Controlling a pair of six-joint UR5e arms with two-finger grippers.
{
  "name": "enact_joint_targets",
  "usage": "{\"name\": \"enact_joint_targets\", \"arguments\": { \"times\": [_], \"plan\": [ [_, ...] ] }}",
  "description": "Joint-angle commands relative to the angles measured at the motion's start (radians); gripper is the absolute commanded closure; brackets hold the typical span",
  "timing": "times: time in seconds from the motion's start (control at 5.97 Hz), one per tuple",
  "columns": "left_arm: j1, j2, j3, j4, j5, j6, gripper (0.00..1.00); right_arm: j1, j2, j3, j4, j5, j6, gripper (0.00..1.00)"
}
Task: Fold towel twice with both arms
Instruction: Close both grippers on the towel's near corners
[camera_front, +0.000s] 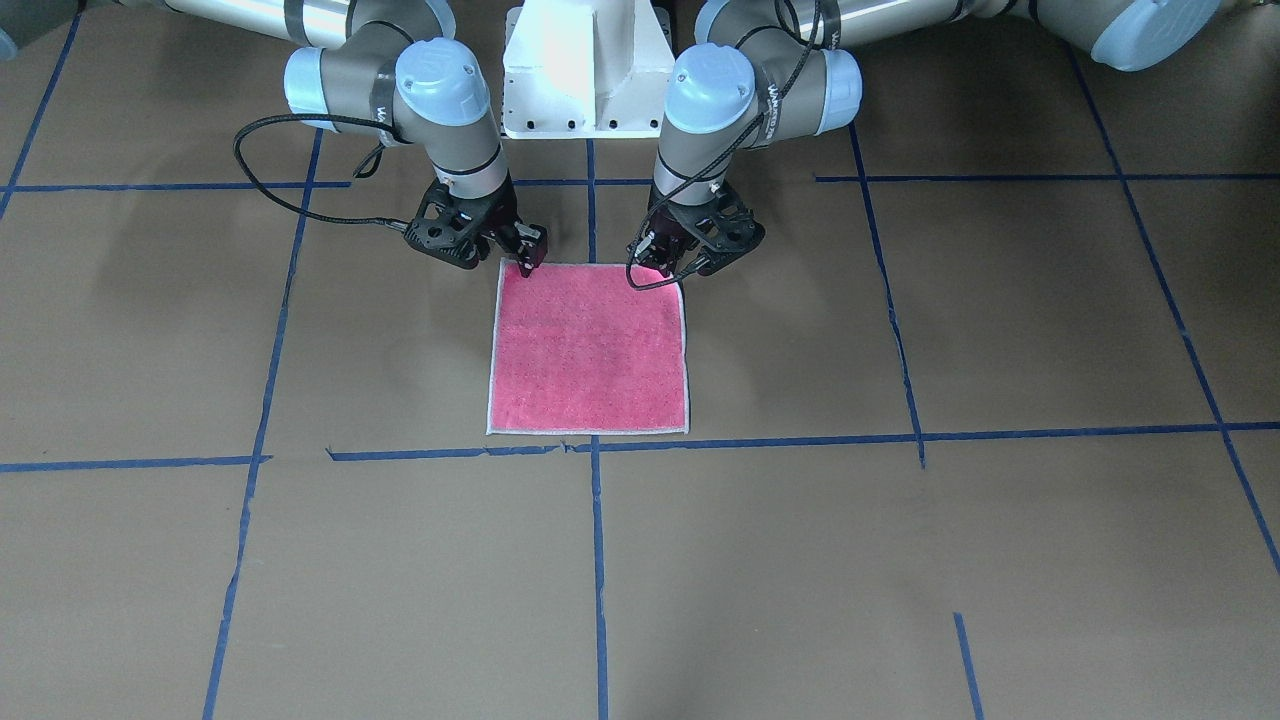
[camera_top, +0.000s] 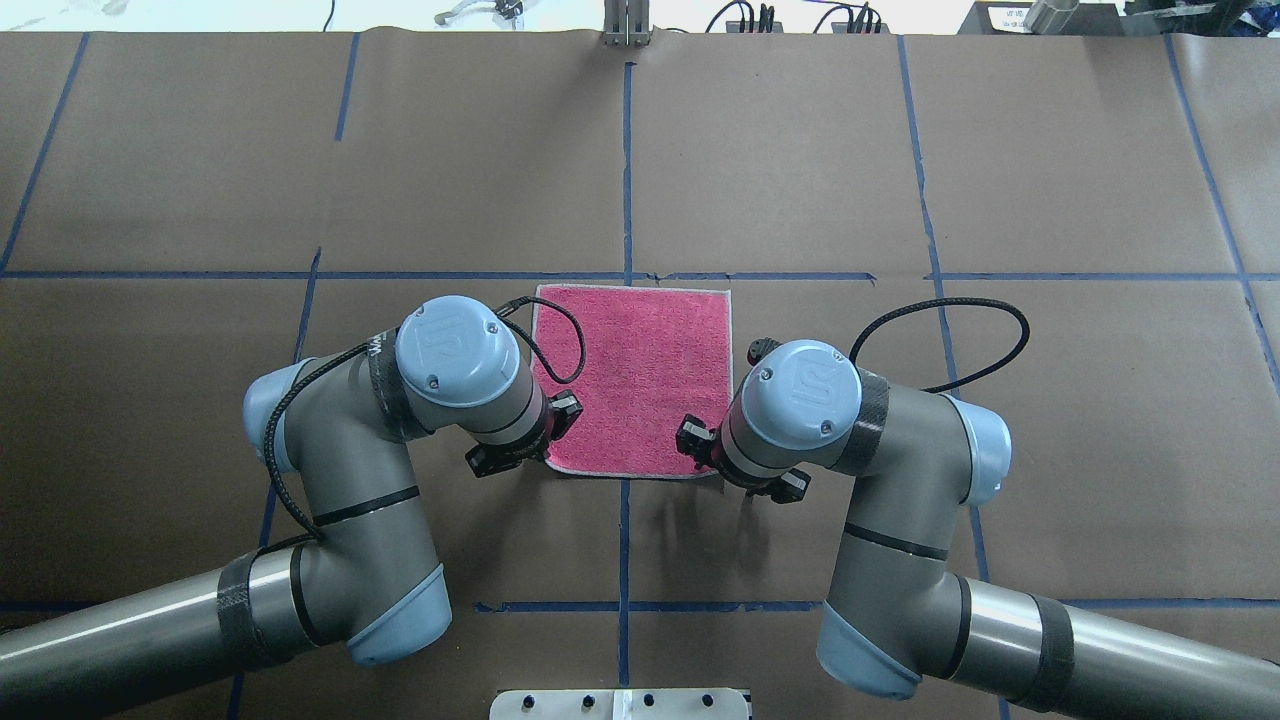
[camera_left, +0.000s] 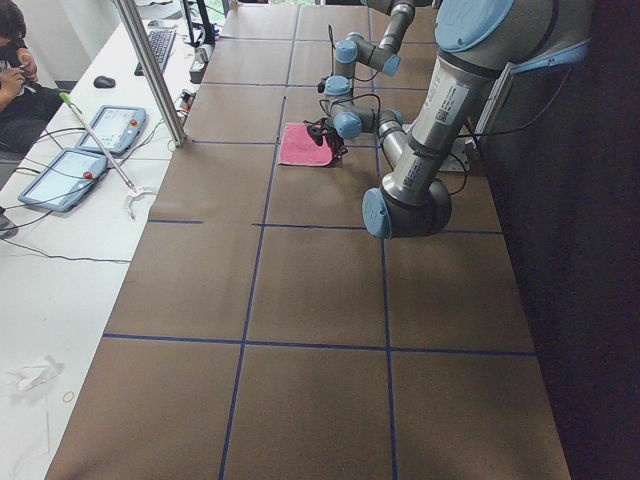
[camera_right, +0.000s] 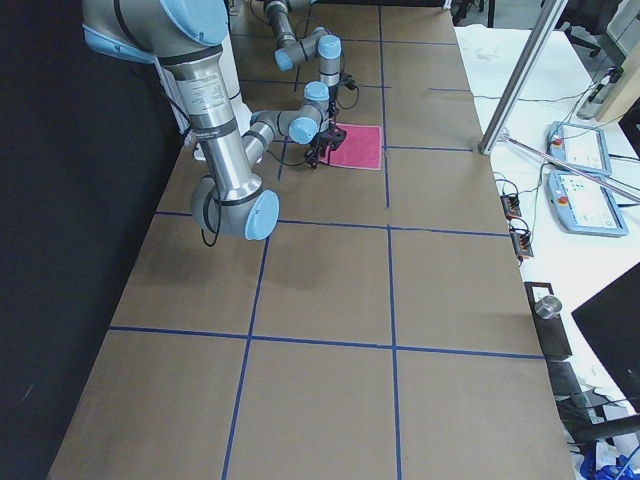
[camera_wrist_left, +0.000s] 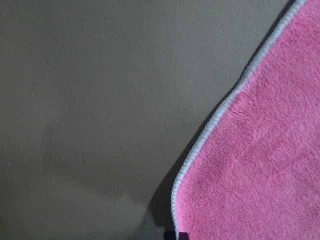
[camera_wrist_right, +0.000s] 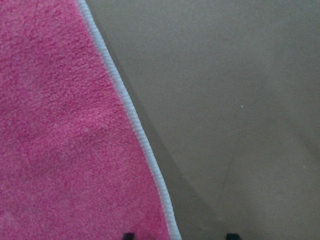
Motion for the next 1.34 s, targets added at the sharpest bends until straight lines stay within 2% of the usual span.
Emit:
{"name": "enact_joint_targets", "arguments": {
  "times": [0.0, 0.33, 0.84, 1.0, 1.17],
  "plan": [
    [0.000, 0.000, 0.000, 0.000, -0.001, 0.000, 0.93, 0.001, 0.002, 0.003, 0.000, 0.000, 0.002, 0.46],
    [0.000, 0.001, 0.000, 0.000, 0.000, 0.002, 0.93, 0.001, 0.003, 0.005, 0.000, 0.000, 0.002, 0.63],
    [-0.002, 0.002, 0.000, 0.000, 0.000, 0.002, 0.93, 0.006, 0.005, 0.006, 0.002, 0.000, 0.002, 0.72],
    [-0.002, 0.002, 0.000, 0.000, 0.000, 0.002, 0.93, 0.010, 0.005, 0.009, 0.002, 0.000, 0.002, 0.79],
    [-0.002, 0.002, 0.000, 0.000, 0.000, 0.002, 0.93, 0.013, 0.005, 0.009, 0.002, 0.000, 0.000, 0.91]
  ]
}}
